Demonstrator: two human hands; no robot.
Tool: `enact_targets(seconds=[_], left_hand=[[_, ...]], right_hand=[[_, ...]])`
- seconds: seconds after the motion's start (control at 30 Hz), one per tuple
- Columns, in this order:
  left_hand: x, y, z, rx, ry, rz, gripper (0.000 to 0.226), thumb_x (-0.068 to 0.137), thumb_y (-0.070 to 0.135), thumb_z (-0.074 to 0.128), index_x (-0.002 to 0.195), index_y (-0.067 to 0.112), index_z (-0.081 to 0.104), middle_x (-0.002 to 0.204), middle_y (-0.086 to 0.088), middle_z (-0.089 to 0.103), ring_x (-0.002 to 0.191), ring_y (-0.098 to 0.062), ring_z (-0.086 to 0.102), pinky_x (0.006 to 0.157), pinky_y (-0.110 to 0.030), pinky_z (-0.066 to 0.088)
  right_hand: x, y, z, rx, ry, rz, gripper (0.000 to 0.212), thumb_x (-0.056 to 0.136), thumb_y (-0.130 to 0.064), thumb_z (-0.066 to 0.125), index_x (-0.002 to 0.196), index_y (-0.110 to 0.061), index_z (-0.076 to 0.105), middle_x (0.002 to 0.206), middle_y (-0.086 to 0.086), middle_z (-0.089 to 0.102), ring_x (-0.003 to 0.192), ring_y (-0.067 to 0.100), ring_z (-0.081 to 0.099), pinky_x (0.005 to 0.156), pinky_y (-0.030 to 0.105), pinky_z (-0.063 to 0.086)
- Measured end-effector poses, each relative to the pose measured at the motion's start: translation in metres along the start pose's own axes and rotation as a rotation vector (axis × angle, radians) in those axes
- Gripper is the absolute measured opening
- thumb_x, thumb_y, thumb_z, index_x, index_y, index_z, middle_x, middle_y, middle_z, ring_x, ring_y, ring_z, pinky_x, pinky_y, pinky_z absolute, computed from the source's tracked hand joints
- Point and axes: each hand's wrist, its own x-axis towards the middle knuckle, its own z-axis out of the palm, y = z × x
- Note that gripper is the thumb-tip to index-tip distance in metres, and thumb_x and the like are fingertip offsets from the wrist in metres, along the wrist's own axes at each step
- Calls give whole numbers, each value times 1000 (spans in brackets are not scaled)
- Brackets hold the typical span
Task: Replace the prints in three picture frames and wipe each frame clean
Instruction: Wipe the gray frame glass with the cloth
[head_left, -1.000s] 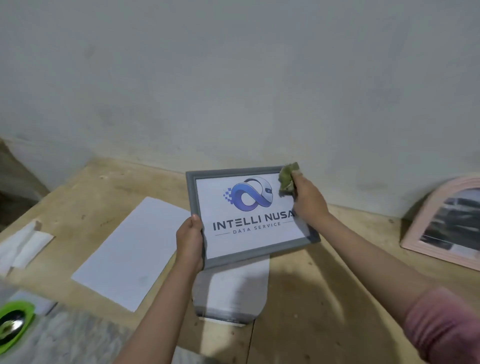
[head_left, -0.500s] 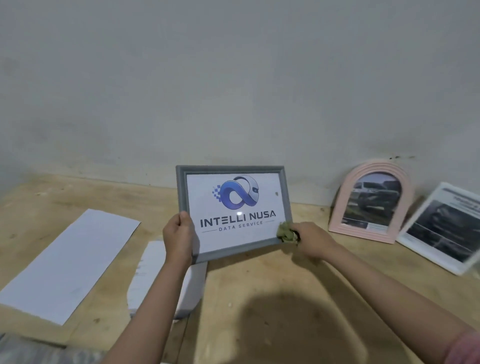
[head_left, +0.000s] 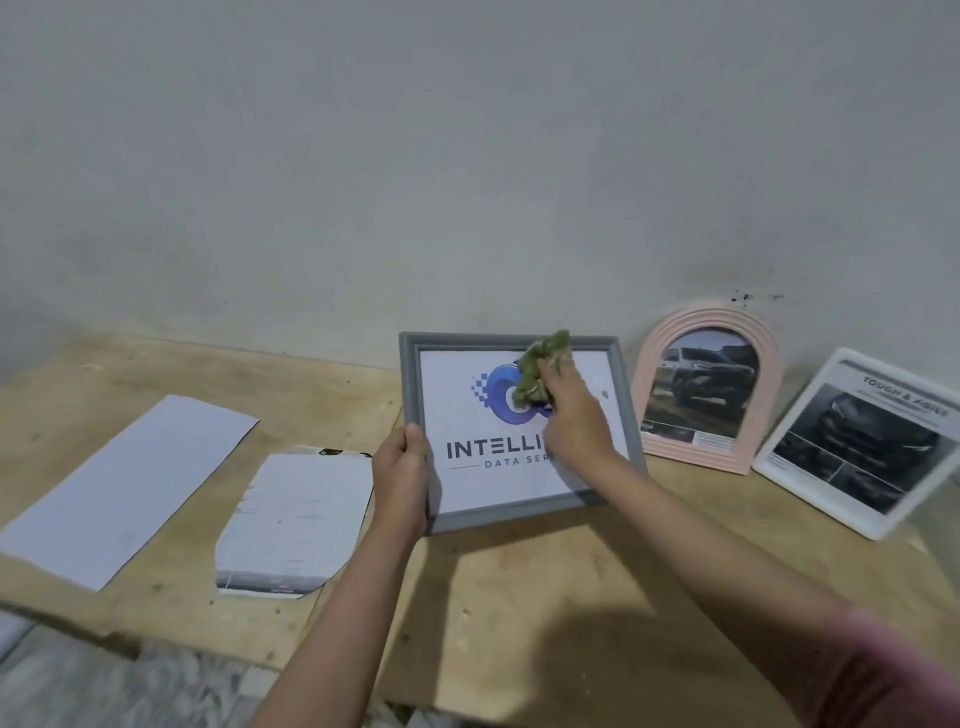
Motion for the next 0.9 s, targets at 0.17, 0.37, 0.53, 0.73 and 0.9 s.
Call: enact_targets(seconds=[0.17,0.37,0.53,0.73,0.9], left_hand=[[5,-2,-6,1,52,-56,22,99,24,43,81,12,48,83,-4,41,77,-17,34,64,-29,28],[10,3,-10,-32,3,-127,26,98,32,44,83,13,52,85,-6,51,80,-18,46,72,-34,38],[5,10,2,-54,-80,-126,33,99,30,42,70,15,48,85,-11,59,80,-21,54,78,-37,46],[4,9,-2,-294,-161,-240,35,102,27,31,96,11,62,89,-8,70,77,-20,68,72,-30,56],[7,6,-18,-334,-64,-305,32,99,21,35,83,15,62,76,-11,63,65,-26,58,52,-29,50]], right_hand=[[-64,-7,8,-3,-307,-388,61,77,3,42,135,-16,51,150,8,35,138,24,35,110,37,35],[-33,-19,-33,270,-35,-359,36,81,-9,52,115,-7,65,104,6,68,93,18,61,83,24,46],[10,-53,-17,92,60,-311,53,85,1,42,138,-4,44,149,18,34,138,32,30,115,39,24],[-6,-81,16,-159,-128,-591,67,81,2,47,141,-27,39,157,-6,19,145,15,12,114,46,-1],[-25,-77,23,-142,-330,-647,55,87,0,47,135,-26,49,152,-10,31,142,17,23,113,51,2]])
